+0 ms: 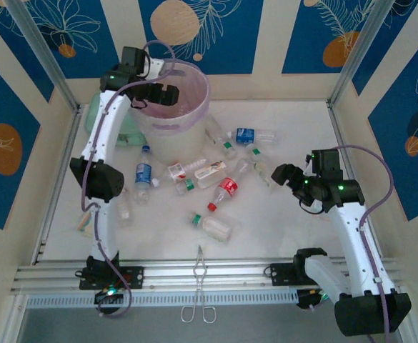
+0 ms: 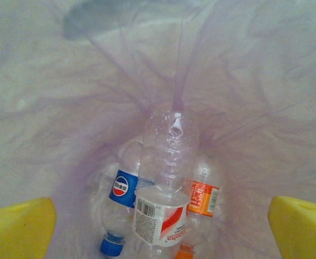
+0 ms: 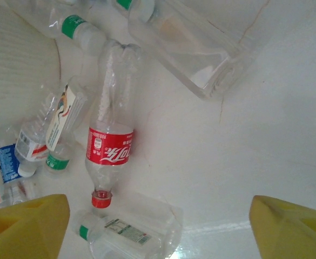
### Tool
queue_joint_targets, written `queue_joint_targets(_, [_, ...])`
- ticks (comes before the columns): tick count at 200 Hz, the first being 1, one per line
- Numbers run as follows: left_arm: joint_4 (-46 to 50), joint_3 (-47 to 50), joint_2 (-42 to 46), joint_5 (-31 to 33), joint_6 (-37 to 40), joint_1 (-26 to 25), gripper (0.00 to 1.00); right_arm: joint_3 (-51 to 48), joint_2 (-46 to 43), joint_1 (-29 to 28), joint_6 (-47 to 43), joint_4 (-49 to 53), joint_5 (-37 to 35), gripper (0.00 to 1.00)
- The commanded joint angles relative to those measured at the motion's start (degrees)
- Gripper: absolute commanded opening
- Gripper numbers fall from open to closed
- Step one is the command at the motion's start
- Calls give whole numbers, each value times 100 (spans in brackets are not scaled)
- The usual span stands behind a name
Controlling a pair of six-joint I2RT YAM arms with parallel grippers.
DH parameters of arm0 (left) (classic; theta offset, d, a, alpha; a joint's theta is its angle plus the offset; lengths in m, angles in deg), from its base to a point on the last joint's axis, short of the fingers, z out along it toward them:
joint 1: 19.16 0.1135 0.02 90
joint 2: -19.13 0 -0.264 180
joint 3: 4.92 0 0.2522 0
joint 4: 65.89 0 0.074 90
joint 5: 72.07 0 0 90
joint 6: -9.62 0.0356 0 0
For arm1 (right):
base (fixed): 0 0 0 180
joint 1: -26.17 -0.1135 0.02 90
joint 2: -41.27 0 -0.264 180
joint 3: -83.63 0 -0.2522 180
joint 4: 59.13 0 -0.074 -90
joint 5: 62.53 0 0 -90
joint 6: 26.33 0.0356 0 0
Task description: Put the plastic bottles in the bin
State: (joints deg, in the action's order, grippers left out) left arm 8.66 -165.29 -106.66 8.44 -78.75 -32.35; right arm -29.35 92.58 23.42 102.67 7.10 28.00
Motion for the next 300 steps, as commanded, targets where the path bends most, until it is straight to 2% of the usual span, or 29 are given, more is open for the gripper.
queue_joint_targets(1, [-184, -27, 601, -157, 50, 40, 100, 220, 125, 29, -347, 226, -251, 84])
queue_joint_targets(46, [-311, 113, 1565, 86, 24, 31, 100, 484, 644, 19, -967, 18, -764, 88])
queue_joint_targets(78, [-241, 867, 2464, 139, 26, 36, 100, 810, 1496, 50, -1880, 30, -1227, 96])
queue_joint_targets(98, [-407, 2201, 3329, -20, -110, 32, 100, 1161, 2188, -48, -2652, 44, -1481, 100])
queue_joint_targets(119, [-628, 3817, 4293, -252, -330, 32, 100, 1499, 2840, -266, -3859, 27, -1612, 99])
queue_joint_targets(139, [-629, 4982, 5008, -298, -611, 28, 100, 1821, 3442, -284, -5177, 136, -1215, 99])
queue_joint_targets(175, [-1145, 6725, 5970, -812, -1329, 31, 100, 2721, 4402, -244, -6326, 323, -489, 99])
queue_joint_targets(226, [-1645, 7461, 6299, -721, -1707, 31, 100, 3867, 5942, -152, -7078, 809, -696, 99])
queue_joint_targets(263, [-1711, 7515, 6156, -659, -1514, 33, 100, 3757, 6178, -17, -7021, 402, -354, 100])
queue_joint_targets(300, [-1853, 7533, 5988, -722, -1556, 34, 100, 3333, 6176, -16, -6884, 142, -263, 96])
